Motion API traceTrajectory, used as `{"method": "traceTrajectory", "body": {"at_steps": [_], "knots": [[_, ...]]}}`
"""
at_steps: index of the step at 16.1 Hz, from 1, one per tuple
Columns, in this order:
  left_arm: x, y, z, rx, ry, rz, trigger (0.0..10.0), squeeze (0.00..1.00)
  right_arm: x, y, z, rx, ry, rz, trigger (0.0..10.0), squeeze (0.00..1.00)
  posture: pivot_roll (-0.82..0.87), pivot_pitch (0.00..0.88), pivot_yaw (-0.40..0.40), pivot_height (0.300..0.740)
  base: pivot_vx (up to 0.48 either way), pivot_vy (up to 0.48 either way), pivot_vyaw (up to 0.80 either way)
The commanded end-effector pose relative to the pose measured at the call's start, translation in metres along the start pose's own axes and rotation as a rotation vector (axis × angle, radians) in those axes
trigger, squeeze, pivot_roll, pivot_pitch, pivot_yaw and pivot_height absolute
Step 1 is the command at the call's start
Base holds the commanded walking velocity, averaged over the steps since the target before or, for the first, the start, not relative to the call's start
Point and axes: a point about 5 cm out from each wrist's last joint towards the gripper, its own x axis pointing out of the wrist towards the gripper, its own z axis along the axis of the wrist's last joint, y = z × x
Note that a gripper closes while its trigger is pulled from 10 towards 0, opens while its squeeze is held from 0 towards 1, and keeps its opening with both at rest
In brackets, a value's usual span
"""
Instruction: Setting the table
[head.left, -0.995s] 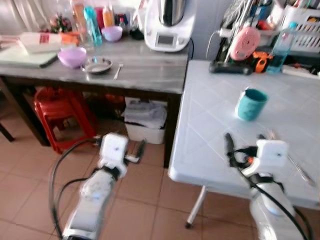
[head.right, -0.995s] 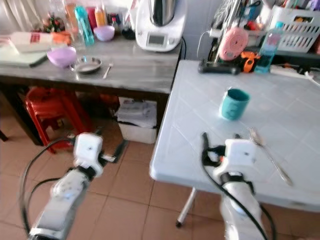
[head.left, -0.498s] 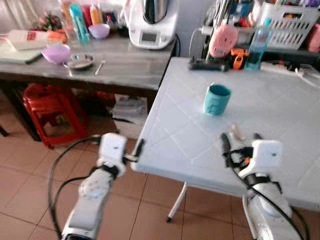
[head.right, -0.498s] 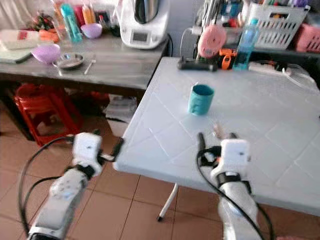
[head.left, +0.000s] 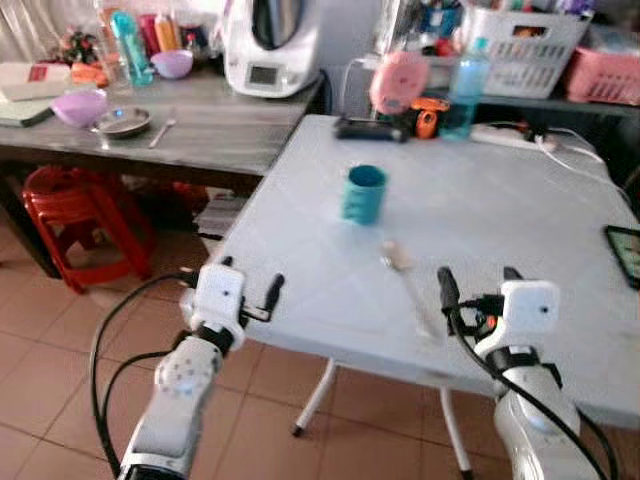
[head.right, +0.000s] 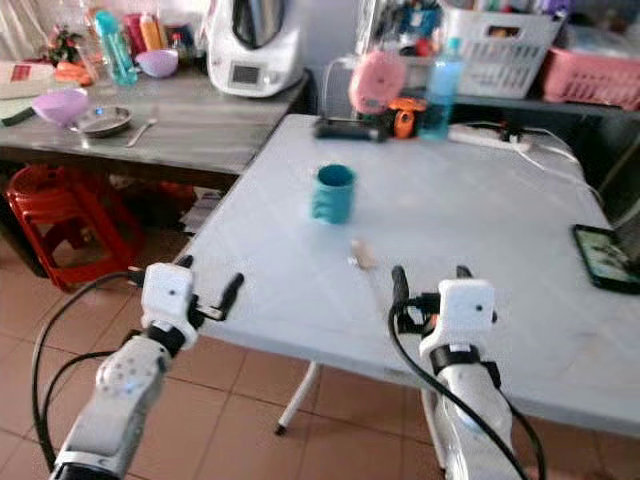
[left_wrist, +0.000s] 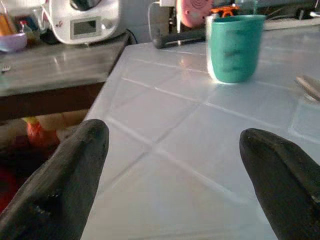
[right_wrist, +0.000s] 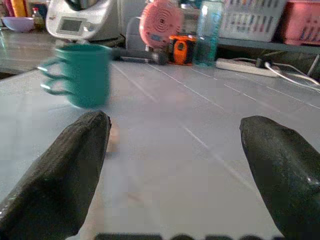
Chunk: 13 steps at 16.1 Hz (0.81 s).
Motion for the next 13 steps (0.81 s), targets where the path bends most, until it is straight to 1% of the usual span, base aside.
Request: {"method": "traceTrajectory", "body": {"at_steps": [1,2,4,6,7,9,10,12,13], "knots": [[0.001,-0.008,-0.001,0.003,0.004,-0.034,10.0,0.0,-0.001,-0.005,0.0,-0.013,0.003,-0.01,10.0,0.0,-0.03,0.003,0.028,0.74,0.0,0.0,0.0],[0.001,-0.008,-0.001,0.001,0.002,-0.042,10.0,0.0,-0.001,-0.007,-0.002,-0.02,0.012,-0.014,10.0,0.0,-0.04,0.005,0.025,0.74,0.0,0.0,0.0],[-0.003,-0.007,-0.001,0.032,-0.012,-0.116,10.0,0.0,-0.001,-0.007,-0.005,-0.022,0.035,0.005,10.0,0.0,-0.04,0.006,0.025,0.74,0.0,0.0,0.0],[-0.006,-0.006,0.002,0.067,-0.044,-0.236,10.0,0.0,0.004,-0.004,-0.008,-0.005,0.059,0.065,10.0,0.0,-0.03,0.006,0.028,0.74,0.0,0.0,0.0],[-0.005,-0.008,0.003,0.074,-0.044,-0.266,10.0,0.0,0.011,-0.006,-0.005,0.011,0.054,0.093,10.0,0.0,-0.03,0.007,0.029,0.74,0.0,0.0,0.0],[-0.005,-0.011,0.004,0.089,-0.051,-0.304,10.0,0.0,0.024,-0.006,-0.001,-0.01,0.052,0.159,10.0,0.0,-0.03,0.014,0.033,0.74,0.0,0.0,0.0],[-0.006,-0.015,0.005,0.095,-0.062,-0.335,10.0,0.0,0.032,-0.005,0.0,-0.023,0.053,0.195,10.0,0.0,-0.03,0.014,0.033,0.74,0.0,0.0,0.0],[-0.007,-0.018,0.004,0.098,-0.065,-0.363,10.0,0.0,0.04,-0.005,0.002,-0.033,0.05,0.214,10.0,0.0,-0.03,0.019,0.031,0.74,0.0,0.0,0.0],[-0.009,-0.02,0.004,0.105,-0.066,-0.391,10.0,0.0,0.055,-0.003,0.002,-0.044,0.072,0.237,10.0,0.0,-0.02,0.028,0.026,0.74,0.0,0.0,0.0]]}}
